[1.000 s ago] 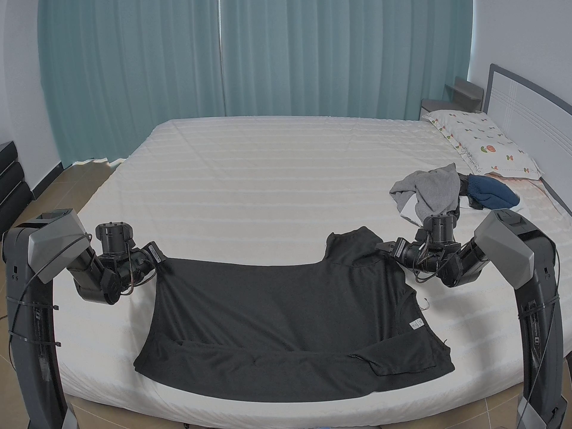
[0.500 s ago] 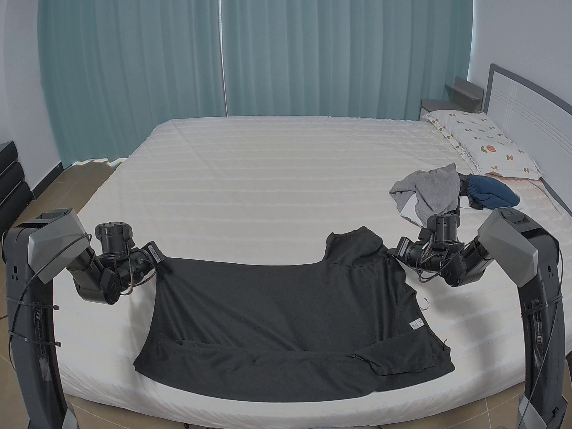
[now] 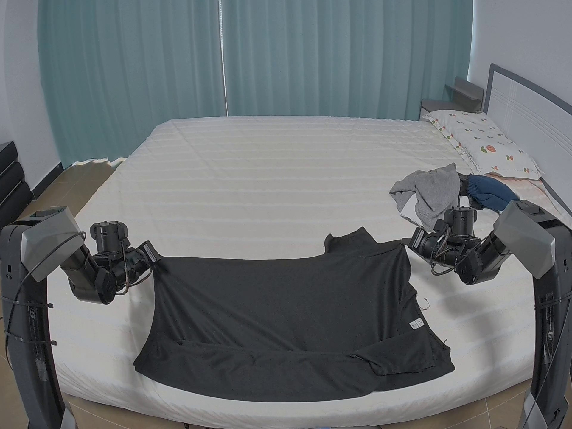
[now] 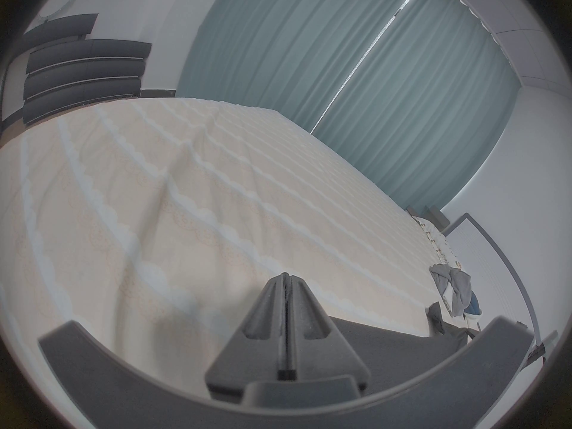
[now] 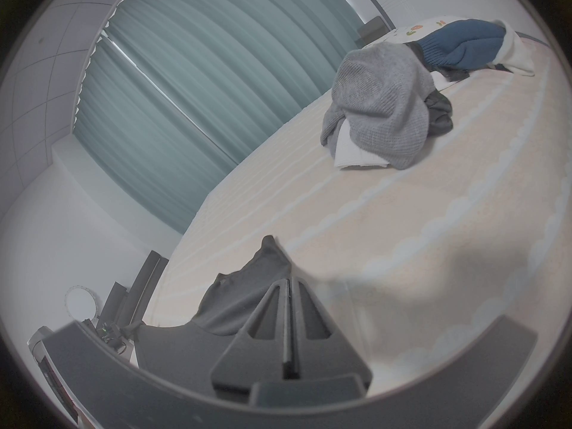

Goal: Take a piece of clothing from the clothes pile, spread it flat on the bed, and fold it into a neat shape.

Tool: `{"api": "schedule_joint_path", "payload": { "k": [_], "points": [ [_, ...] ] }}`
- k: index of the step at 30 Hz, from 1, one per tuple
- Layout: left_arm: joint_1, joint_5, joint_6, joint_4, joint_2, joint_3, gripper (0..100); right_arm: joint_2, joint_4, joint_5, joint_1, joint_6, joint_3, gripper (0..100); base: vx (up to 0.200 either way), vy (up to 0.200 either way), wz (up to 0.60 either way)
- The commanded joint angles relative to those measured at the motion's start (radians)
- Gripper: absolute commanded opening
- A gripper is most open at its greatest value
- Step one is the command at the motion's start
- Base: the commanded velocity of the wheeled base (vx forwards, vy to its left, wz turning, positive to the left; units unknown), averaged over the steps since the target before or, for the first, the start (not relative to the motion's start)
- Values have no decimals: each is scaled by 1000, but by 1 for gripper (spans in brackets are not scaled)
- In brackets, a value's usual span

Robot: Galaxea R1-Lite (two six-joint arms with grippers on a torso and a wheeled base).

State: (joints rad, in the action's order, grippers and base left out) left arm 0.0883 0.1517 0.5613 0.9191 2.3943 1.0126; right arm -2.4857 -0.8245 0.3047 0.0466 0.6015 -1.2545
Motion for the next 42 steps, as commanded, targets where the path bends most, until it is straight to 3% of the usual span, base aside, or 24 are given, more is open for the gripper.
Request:
{"api": "schedule_joint_path", "payload": {
  "k": [1,30,42],
  "points": [
    [8,-1,-1,1,-26,1,0,45,-13,1,-7,0,30,0,0,0,0],
    [25,5,-69,-9,-89,-52,0,134,-53,10,-54,12,152,0,0,0,0],
    [28,12,-184,0,-106,-149,0,160,-55,42,-42,11,213,0,0,0,0]
  ]
}}
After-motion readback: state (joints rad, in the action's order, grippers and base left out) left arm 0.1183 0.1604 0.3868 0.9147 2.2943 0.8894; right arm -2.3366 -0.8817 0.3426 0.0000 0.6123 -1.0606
